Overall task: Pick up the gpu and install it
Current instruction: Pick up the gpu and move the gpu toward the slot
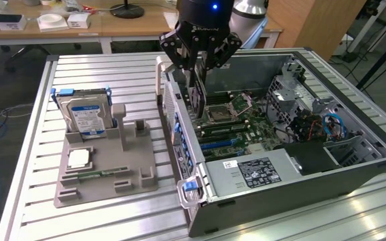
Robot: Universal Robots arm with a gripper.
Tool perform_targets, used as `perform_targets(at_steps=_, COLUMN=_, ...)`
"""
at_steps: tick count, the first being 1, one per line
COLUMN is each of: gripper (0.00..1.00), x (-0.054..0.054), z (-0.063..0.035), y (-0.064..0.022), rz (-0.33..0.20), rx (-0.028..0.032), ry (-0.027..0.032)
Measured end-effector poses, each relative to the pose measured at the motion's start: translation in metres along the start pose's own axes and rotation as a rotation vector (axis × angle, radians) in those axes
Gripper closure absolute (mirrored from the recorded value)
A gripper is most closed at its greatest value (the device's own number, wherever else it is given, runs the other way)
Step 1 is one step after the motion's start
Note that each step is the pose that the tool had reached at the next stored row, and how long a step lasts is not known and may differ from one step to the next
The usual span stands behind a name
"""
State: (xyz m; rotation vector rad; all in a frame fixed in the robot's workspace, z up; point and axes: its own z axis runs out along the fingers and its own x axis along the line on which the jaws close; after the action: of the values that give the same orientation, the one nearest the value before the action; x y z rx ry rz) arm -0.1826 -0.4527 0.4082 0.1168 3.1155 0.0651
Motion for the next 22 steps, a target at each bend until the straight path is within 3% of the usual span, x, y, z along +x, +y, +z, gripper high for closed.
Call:
perform_targets(at_steps=8, gripper=0.74, x=-0.013, z=0.0003, y=0.001, rz=0.0, rx=0.0, ry=0.0)
perform_targets(at_steps=10, gripper=0.74, x=-0.027, z=0.0007, y=0.002, rz=0.0, rx=0.0, ry=0.0)
perform_targets(at_steps=22, gripper=0.74, x=-0.05, z=0.0012, y=0.0037, rz=0.0, rx=0.0, ry=0.0)
